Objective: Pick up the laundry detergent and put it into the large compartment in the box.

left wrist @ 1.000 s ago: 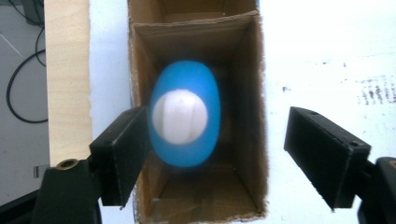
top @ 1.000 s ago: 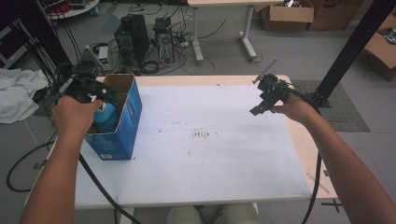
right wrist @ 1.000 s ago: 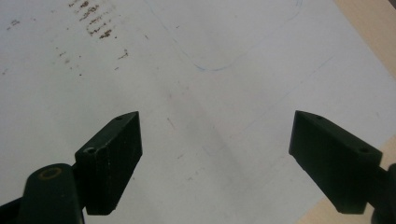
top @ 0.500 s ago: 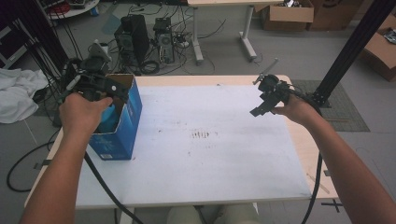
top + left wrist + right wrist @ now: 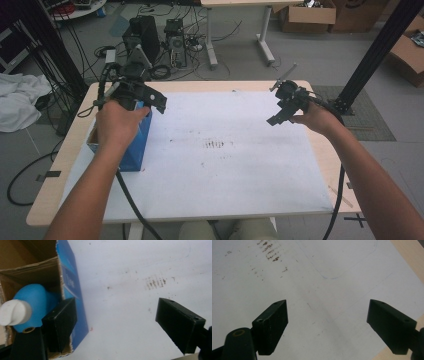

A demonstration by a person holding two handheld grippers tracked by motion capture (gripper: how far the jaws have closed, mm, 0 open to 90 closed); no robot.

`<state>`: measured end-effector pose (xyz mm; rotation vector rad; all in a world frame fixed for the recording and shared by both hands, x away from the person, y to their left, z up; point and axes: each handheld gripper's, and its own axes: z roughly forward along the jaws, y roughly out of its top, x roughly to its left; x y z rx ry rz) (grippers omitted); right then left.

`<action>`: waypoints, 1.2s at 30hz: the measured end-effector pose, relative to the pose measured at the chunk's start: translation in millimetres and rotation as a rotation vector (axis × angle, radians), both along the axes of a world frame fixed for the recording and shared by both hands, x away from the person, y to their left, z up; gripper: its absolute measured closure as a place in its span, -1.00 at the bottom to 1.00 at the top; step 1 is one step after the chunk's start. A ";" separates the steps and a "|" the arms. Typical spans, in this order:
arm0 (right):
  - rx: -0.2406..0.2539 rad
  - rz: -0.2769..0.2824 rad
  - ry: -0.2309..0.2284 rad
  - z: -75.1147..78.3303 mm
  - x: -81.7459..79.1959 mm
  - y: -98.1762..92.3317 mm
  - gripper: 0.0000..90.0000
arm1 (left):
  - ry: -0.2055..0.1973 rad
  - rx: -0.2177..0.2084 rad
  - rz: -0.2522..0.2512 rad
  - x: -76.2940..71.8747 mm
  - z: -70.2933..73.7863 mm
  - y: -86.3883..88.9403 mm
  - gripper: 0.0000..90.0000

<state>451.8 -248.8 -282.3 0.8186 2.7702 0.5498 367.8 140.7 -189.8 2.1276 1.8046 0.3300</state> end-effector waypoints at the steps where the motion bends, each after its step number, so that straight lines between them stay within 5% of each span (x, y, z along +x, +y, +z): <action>1: 0.001 0.001 0.001 0.1 -0.2 0.1 -0.62 | 0.004 -0.001 0.000 0.0 -0.1 -4.6 -0.59; 21: -0.003 0.023 -0.004 -0.7 -6.0 9.9 -0.62 | 0.013 -0.005 -0.084 -9.2 -28.2 -87.5 -0.59; 36: -0.005 0.021 -0.004 -0.1 -5.6 7.7 -0.62 | 0.011 -0.026 -0.110 -11.4 -40.6 -119.0 -0.58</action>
